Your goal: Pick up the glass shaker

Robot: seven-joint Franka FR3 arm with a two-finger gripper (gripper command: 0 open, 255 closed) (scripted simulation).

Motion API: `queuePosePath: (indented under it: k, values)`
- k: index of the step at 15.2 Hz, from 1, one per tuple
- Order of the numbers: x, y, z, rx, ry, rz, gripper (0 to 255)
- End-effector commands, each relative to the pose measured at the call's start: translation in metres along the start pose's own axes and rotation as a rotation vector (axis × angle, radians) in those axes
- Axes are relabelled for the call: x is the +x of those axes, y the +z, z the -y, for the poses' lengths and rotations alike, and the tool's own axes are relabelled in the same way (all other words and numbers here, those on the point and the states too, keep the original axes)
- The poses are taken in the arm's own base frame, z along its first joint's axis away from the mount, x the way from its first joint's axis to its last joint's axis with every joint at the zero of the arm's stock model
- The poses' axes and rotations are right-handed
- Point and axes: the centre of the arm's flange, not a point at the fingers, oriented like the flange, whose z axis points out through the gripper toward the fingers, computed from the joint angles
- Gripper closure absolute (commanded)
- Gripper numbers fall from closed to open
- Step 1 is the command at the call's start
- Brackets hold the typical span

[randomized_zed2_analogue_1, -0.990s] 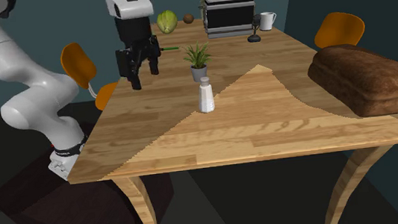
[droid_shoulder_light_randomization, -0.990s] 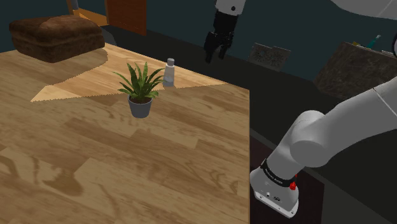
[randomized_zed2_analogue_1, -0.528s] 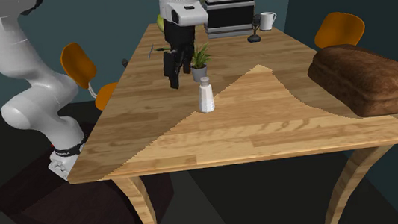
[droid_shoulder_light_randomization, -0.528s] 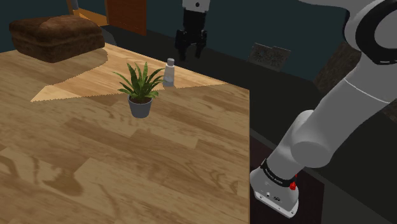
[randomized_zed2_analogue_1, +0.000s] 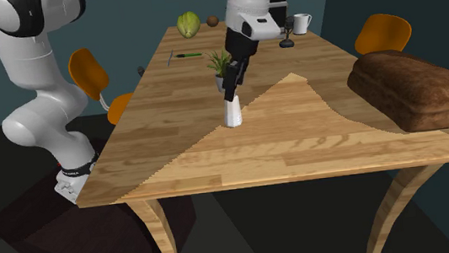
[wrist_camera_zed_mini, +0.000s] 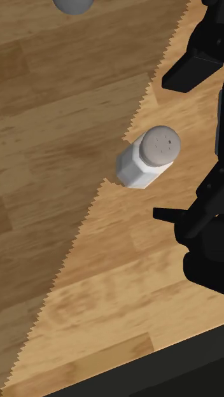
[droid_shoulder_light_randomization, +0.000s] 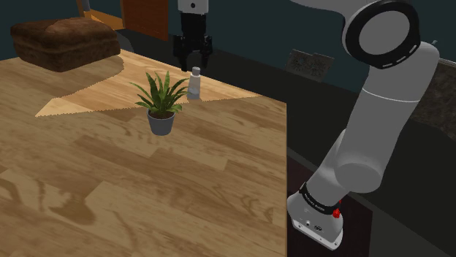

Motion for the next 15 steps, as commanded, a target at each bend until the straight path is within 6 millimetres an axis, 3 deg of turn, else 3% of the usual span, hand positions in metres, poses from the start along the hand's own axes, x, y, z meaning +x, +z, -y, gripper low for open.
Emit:
queuePosePath:
  k: [1, 7, 8, 15]
  values:
    - [0.005, 0.010, 0.001, 0.001, 0.000, 0.003, 0]
    - [0.010, 0.033, 0.000, 0.001, 0.000, 0.003, 0]
    - [0.010, 0.033, 0.000, 0.001, 0.000, 0.003, 255]
    - [0.010, 0.034, -0.001, 0.001, 0.000, 0.003, 255]
